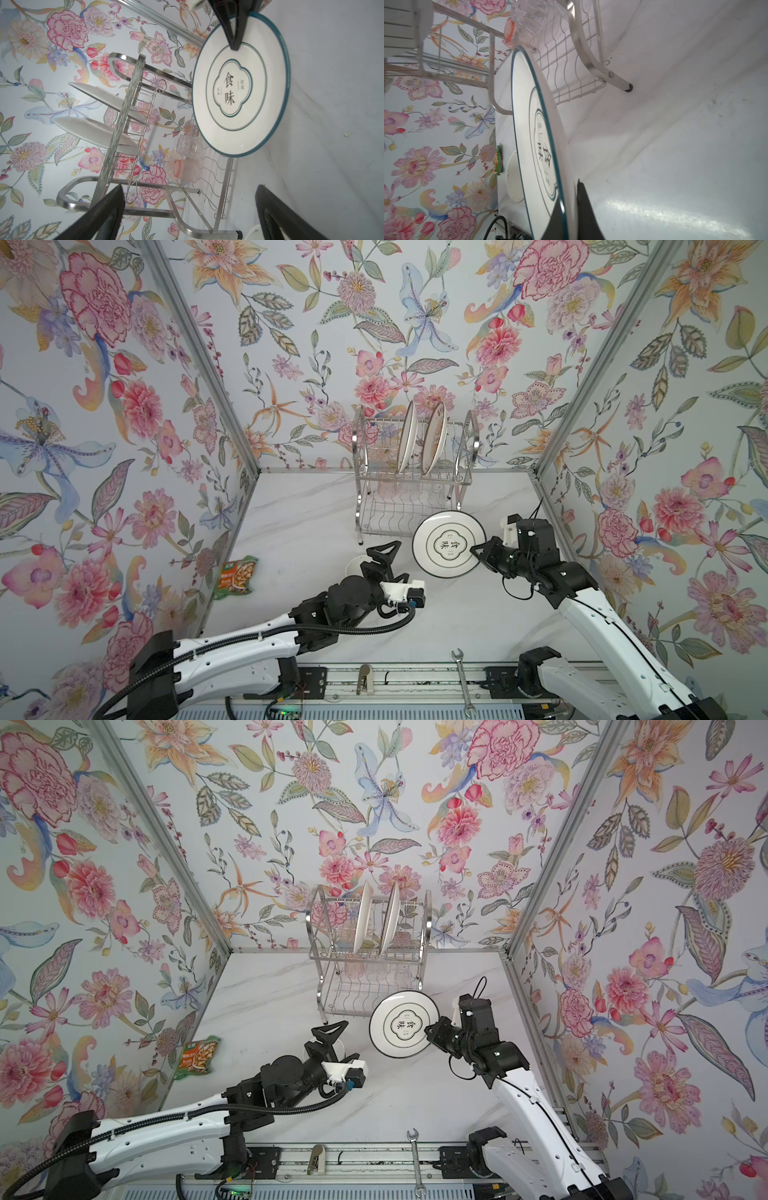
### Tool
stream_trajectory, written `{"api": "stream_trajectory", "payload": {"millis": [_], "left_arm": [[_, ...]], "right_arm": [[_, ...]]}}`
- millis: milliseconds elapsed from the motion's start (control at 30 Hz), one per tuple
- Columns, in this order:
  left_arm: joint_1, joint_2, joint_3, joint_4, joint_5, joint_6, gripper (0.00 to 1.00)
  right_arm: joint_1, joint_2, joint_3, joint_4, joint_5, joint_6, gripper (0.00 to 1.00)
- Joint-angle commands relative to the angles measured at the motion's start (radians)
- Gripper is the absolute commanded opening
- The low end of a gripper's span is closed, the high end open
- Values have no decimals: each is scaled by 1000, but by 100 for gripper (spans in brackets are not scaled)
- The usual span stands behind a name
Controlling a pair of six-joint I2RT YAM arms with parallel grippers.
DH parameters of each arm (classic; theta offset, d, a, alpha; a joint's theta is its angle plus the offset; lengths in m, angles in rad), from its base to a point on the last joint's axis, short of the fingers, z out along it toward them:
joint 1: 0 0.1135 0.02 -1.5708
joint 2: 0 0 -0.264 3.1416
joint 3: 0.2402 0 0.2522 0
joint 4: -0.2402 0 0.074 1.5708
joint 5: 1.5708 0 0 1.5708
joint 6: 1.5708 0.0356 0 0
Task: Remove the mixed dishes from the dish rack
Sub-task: 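Open the left gripper and draw it back while the right gripper holds the plate, then lower the plate flat onto the table beside the bowls with the right gripper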
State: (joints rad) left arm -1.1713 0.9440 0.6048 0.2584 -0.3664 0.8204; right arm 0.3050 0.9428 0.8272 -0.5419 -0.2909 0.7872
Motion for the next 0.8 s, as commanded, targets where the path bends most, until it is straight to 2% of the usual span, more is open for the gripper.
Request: {"api": "stream_trajectory", "payload": {"millis": [0, 167, 267, 367, 433, 567, 767], "left_arm": [[-11, -73, 15, -94, -44, -145, 99], [27, -158, 33, -127, 2, -325, 99], [109, -189, 63, -177, 133, -470, 99], [235, -210, 76, -216, 316, -600, 99], [306, -211, 82, -234, 390, -675, 99], [425, -201, 95, -261, 530, -774, 99], [516, -179, 83, -265, 669, -848, 99]], "right_arm": [[-6, -6, -12, -77, 48, -102, 0], [-1, -9, -76, -62, 43, -124, 0], [9, -12, -128, 4, 16, -128, 0], [30, 8, -169, 70, -3, -129, 0], [38, 35, -188, 110, -24, -137, 0], [57, 93, -223, 204, -60, -146, 0], [57, 144, -278, 321, -97, -136, 0]]}}
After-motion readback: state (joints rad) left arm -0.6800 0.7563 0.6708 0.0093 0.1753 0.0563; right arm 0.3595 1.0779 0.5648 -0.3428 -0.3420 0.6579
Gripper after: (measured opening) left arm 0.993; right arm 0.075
